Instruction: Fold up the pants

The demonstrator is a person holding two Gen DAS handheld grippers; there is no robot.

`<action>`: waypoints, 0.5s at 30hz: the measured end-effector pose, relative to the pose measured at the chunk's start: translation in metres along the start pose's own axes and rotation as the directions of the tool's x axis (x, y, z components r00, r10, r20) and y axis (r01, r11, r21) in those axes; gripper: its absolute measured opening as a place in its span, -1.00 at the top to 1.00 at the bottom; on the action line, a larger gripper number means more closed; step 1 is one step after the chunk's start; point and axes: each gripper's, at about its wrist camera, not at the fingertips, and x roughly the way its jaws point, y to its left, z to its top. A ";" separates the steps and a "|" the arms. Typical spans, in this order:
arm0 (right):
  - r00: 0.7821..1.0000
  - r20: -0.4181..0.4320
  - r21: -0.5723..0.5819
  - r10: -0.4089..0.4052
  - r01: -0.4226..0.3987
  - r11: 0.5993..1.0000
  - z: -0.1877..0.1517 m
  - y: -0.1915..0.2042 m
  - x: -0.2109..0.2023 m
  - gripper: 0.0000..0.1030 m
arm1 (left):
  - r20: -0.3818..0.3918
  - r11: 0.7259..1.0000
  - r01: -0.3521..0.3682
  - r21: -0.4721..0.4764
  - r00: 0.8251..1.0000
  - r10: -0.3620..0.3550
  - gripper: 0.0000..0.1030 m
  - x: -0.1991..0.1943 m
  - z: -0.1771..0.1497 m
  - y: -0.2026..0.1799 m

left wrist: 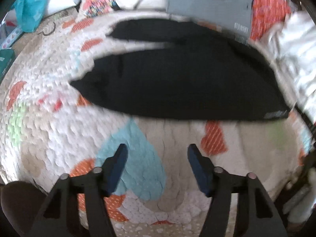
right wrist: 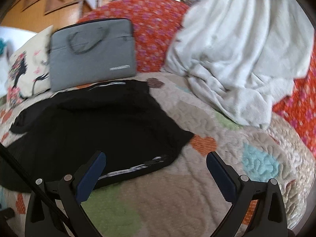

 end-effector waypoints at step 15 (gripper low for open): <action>0.921 -0.214 0.477 0.326 -0.192 0.857 0.018 -0.087 0.081 -0.56 | 0.037 0.973 0.049 -0.226 0.998 -0.041 -0.27 -0.001 0.062 0.108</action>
